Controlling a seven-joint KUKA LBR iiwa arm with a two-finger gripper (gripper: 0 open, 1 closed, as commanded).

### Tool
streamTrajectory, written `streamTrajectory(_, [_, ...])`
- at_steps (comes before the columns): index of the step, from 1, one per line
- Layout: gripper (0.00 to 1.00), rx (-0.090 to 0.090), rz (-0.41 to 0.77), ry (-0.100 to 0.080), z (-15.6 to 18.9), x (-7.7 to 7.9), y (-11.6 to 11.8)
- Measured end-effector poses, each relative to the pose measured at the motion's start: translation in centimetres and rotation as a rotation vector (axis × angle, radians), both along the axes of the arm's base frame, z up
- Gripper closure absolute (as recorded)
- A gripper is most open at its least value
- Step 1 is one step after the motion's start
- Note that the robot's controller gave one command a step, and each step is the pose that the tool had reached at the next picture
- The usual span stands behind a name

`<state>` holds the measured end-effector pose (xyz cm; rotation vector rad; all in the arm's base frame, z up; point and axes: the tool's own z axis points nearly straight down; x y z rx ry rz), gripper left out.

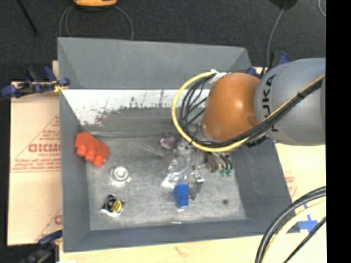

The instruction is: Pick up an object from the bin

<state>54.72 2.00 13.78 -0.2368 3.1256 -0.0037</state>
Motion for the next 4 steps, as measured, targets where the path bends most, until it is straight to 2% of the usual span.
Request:
streamTrajectory(1, [0.0,0.003,0.147,-0.001,-2.6,-0.7,0.0])
streamTrajectory(2, [0.0,0.0,0.28,-0.014,-6.3,-1.0,1.0])
streamTrajectory(3, [1.0,0.002,0.278,-0.014,-6.3,-1.0,1.0])
streamTrajectory(4, [1.0,0.001,0.281,-0.005,-6.0,-0.8,1.3])
